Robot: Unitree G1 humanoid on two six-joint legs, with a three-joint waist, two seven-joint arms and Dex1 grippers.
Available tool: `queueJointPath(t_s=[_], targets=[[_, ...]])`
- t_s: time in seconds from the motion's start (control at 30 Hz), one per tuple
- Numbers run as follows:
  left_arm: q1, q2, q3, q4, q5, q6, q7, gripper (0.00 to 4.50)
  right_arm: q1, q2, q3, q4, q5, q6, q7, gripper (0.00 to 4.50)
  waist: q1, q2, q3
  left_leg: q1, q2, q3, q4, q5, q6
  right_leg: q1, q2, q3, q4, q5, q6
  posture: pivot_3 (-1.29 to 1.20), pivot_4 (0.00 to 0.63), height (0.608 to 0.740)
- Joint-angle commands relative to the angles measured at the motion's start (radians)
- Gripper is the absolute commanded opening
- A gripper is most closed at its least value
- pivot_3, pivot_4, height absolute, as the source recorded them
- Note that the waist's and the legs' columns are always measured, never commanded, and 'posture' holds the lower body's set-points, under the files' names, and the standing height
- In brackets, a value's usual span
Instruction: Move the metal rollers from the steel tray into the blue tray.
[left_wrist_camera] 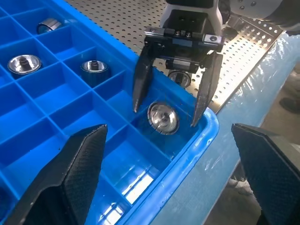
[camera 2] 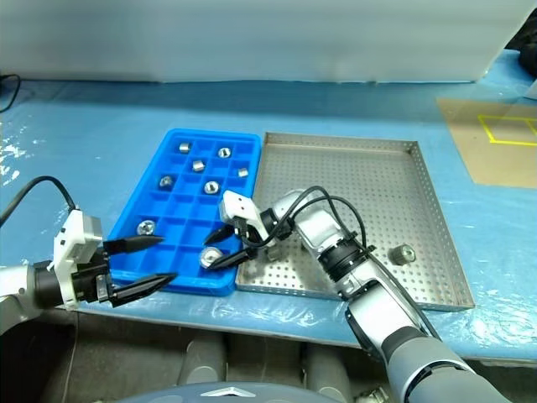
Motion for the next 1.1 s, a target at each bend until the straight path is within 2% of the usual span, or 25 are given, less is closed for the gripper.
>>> queueJointPath(t_s=[0.03,0.17,0.33,0.57,0.77,0.97,1.1], targets=[[-0.044,0.007,-0.028,0.01,0.003,-0.029,0.007,4.5,-0.02,-0.001,-0.031,-0.013,0.002,0.02,-0.022,4.17,-0.001,0.0,0.0,0.0,0.0,0.0,0.0,0.0,0.0,0.0,0.0,0.0,0.0,0.0,0.0,0.2,0.15,0.74],[-0.153,-0.001,-0.112,0.067,0.018,-0.046,0.001,4.5,-0.01,-0.03,-0.102,-0.065,0.037,0.045,-0.066,4.17,0.0,0.0,0.0,0.0,0.0,0.0,0.001,0.0,0.0,0.0,0.0,0.0,0.001,0.0,0.0,0.14,0.15,0.74],[-0.357,-0.028,-0.293,0.216,0.083,-0.103,-0.067,4.5,0.035,-0.134,-0.222,-0.243,0.112,0.185,-0.115,4.17,-0.005,0.0,0.0,0.002,-0.001,0.001,0.003,0.001,-0.001,0.002,-0.001,0.001,0.004,0.0,0.0,-0.02,0.15,0.74],[-0.661,-0.113,-0.51,0.536,0.212,-0.232,-0.243,4.5,0.227,-0.313,-0.355,-0.461,0.146,0.333,-0.248,4.17,-0.043,0.0,-0.001,0.007,-0.002,0.003,0.002,0.004,-0.007,0.005,0.001,0.006,0.004,0.0,0.0,-0.2,0.15,0.74],[-0.834,-0.206,-0.607,0.742,0.294,-0.33,-0.366,4.5,0.426,-0.382,-0.482,-0.608,0.141,0.363,-0.412,4.17,-0.098,0.0,-0.001,0.008,-0.002,0.004,0.002,0.004,-0.006,0.004,0.003,0.009,0.004,0.001,0.0,-0.34,0.15,0.74],[-0.909,-0.29,-0.657,0.865,0.342,-0.396,-0.451,4.5,0.586,-0.419,-0.692,-0.706,0.169,0.403,-0.568,4.17,-0.129,0.0,-0.001,0.009,-0.003,0.007,0.003,0.003,-0.004,0.005,0.004,0.012,0.002,0.001,0.001,-0.46,0.15,0.74],[-0.932,-0.341,-0.675,0.906,0.36,-0.418,-0.485,4.5,0.688,-0.429,-0.784,-0.752,0.169,0.407,-0.634,4.17,-0.143,0.0,-0.001,0.009,-0.003,0.007,0.004,0.001,-0.002,0.006,0.004,0.012,0.001,0.001,0.001,-0.51,0.15,0.74]])
